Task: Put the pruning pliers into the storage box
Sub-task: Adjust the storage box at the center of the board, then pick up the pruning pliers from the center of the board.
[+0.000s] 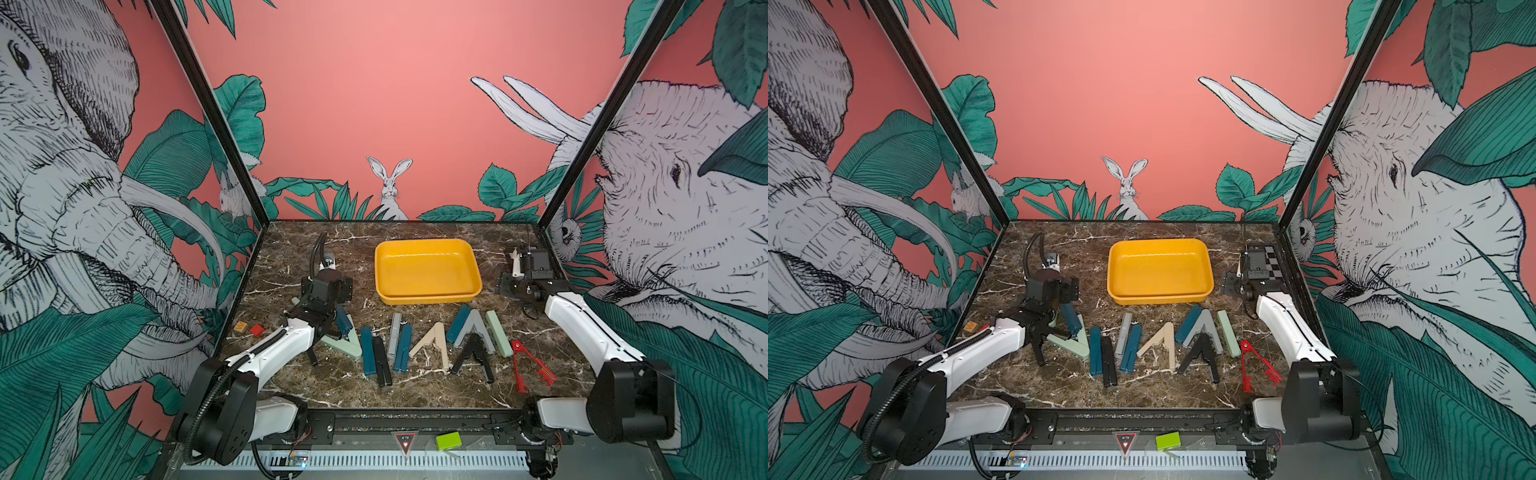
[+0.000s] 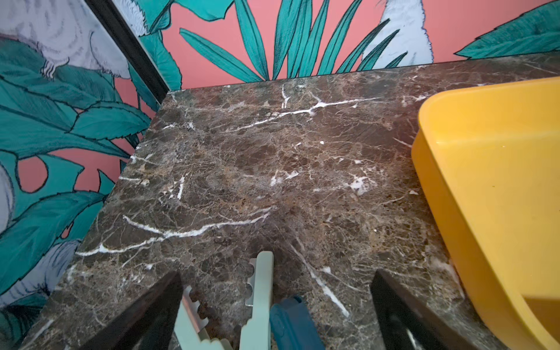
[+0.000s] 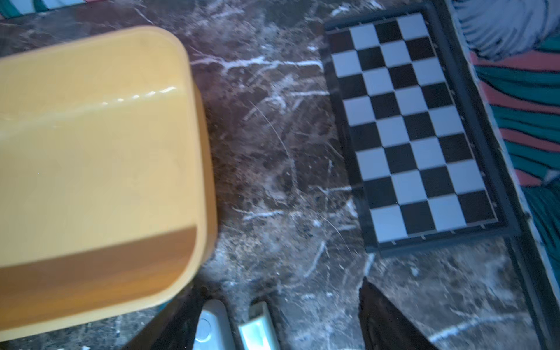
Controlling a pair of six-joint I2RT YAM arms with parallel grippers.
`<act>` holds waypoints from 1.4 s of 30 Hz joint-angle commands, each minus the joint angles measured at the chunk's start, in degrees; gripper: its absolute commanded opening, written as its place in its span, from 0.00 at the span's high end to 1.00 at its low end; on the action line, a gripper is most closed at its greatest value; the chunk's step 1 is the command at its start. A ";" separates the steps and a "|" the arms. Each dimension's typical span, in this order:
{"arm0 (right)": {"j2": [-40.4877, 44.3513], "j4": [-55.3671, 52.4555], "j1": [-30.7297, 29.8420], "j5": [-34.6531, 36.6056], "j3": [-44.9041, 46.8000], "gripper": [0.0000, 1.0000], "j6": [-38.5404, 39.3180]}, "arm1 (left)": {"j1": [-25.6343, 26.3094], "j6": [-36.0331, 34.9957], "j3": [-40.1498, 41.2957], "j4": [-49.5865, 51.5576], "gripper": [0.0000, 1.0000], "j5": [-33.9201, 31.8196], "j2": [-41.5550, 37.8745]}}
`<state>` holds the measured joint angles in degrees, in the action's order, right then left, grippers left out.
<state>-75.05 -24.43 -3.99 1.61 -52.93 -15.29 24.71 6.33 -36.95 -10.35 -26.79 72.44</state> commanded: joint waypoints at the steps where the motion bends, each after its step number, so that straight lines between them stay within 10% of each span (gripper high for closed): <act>1: 2.47 -5.69 -0.22 -1.80 2.93 0.26 -2.33 | 1.21 -2.90 -2.71 -3.32 0.01 0.02 1.37; 42: -4.28 -8.55 -5.34 -3.78 12.56 0.60 -8.04 | 1.57 -3.07 -3.63 -4.98 0.01 1.09 0.24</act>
<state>-79.05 -34.50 -9.08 -1.52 -40.58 -21.93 26.02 3.79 -39.48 -15.35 -25.50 74.87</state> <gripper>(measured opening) 0.407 0.992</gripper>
